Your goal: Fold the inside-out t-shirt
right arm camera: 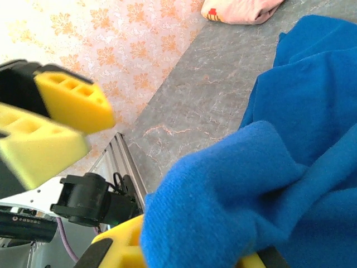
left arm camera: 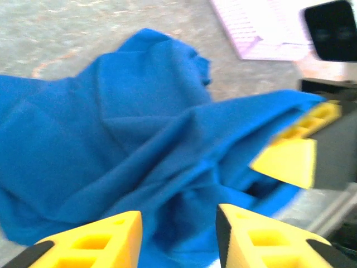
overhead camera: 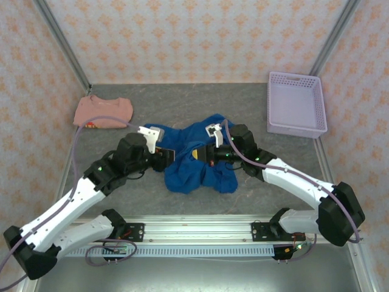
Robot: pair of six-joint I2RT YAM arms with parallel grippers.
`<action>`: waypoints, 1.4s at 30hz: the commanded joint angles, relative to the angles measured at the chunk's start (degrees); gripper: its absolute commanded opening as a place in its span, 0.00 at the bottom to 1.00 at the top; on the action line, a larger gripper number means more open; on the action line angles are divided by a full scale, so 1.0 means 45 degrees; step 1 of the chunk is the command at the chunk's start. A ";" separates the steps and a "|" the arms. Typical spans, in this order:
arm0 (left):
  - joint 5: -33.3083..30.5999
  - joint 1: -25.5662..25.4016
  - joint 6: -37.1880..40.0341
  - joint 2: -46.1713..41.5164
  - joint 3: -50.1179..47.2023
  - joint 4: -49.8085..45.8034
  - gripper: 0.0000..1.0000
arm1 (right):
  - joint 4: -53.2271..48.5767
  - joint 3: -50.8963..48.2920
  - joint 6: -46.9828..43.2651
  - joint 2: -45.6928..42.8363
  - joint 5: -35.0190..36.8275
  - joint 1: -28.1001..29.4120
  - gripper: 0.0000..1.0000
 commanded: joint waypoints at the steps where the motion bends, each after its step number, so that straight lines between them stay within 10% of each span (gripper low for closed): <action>1: 0.2357 -0.0046 -0.0256 0.0627 -0.0434 0.1129 0.34 | 0.0793 -0.0090 0.0104 -0.0274 -0.0228 -0.0059 0.00; 9: 0.3353 -0.0037 0.0437 0.2760 -0.0401 0.1958 0.42 | 0.0582 -0.0167 0.0054 -0.0597 0.0239 -0.0078 0.00; 15: 0.4882 -0.0310 0.0216 0.2805 -0.1561 0.3499 0.06 | -0.0007 0.0021 0.0703 -0.1360 0.2338 -0.0381 0.00; 22: 0.4730 -0.1835 0.0538 0.2914 -0.2034 0.4162 0.01 | 0.0946 0.0103 0.1970 -0.1150 0.2351 -0.0626 0.00; 32: 0.3100 -0.1154 0.0309 0.1389 -0.1539 0.3386 0.46 | -0.0310 -0.0370 -0.0026 -0.1862 0.0999 -0.0743 0.00; 42: 0.3908 0.0081 -0.0238 0.2870 -0.0151 0.3127 0.44 | 0.0032 -0.0619 -0.0074 -0.1907 0.0386 -0.0741 0.00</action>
